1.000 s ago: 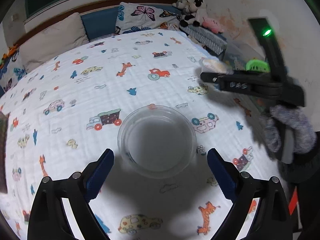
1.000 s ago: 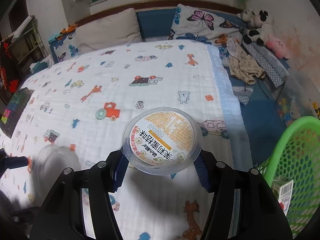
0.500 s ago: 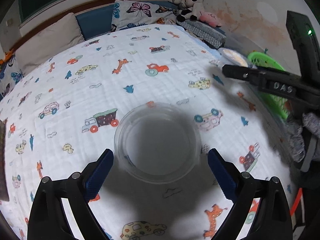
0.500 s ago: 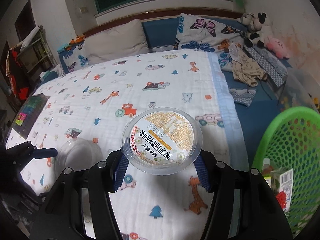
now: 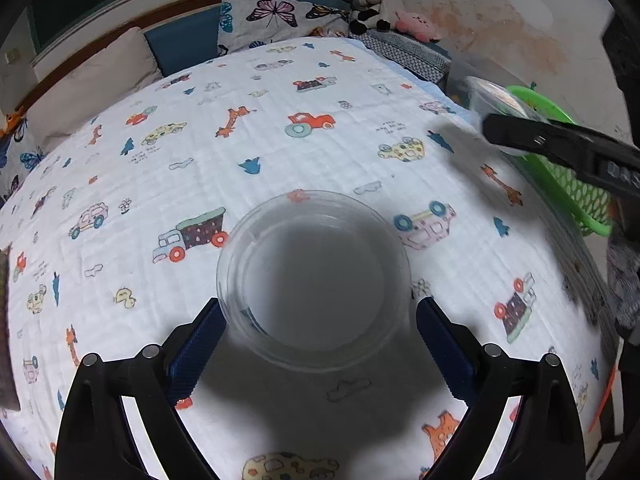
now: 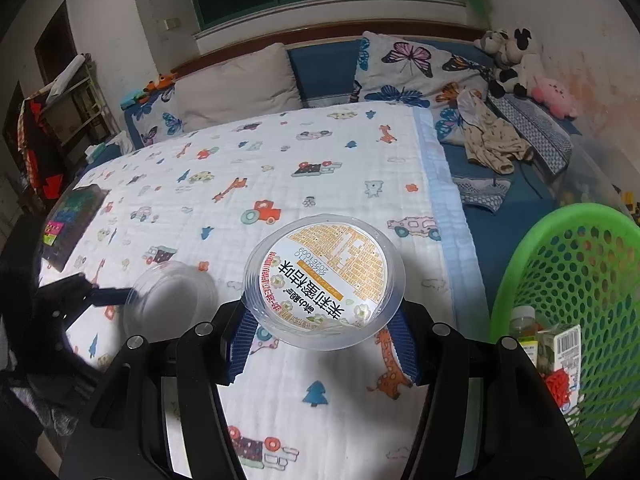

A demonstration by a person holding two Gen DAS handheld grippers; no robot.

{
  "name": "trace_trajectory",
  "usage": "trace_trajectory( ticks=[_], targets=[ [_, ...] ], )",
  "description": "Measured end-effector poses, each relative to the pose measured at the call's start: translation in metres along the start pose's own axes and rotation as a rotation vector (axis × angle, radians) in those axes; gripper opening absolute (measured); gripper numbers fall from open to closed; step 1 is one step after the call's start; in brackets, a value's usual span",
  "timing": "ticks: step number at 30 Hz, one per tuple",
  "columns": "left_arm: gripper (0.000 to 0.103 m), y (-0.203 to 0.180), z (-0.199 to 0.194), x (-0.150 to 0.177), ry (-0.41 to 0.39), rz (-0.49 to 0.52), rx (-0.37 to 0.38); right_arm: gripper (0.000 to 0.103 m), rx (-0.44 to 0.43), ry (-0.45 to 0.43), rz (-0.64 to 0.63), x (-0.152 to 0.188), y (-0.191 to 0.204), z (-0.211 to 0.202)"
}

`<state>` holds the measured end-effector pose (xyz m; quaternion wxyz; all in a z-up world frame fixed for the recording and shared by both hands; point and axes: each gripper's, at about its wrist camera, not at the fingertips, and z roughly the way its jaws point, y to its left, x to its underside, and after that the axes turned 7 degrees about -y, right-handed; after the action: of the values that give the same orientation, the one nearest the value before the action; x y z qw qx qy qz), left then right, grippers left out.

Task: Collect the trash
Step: 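Grasp the clear round bowl with the left tool while the right tool carries the tub toward the basket, then release the food tub and clear bowl into the green basket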

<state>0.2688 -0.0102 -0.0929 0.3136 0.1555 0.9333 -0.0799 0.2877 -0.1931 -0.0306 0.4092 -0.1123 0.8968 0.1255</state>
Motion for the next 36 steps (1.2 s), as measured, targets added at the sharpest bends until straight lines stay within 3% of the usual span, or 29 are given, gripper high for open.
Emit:
trace_trajectory(
  ticks=[16, 23, 28, 36],
  targets=[
    [0.087, 0.002, -0.001, -0.001, -0.018, -0.035, 0.006, 0.059, 0.078, -0.046, -0.002, 0.012, -0.023, -0.055],
    [0.087, -0.016, -0.024, -0.012, -0.072, -0.022, 0.042, 0.059, 0.201, -0.06, 0.042, 0.018, -0.072, -0.084],
    [0.087, -0.046, -0.037, -0.031, -0.11, 0.023, 0.083, 0.06, 0.309, -0.033, 0.095, 0.03, -0.12, -0.098],
    [0.087, -0.103, -0.039, -0.066, -0.146, 0.102, 0.134, 0.06, 0.402, 0.026, 0.172, 0.061, -0.177, -0.102]
  ],
)
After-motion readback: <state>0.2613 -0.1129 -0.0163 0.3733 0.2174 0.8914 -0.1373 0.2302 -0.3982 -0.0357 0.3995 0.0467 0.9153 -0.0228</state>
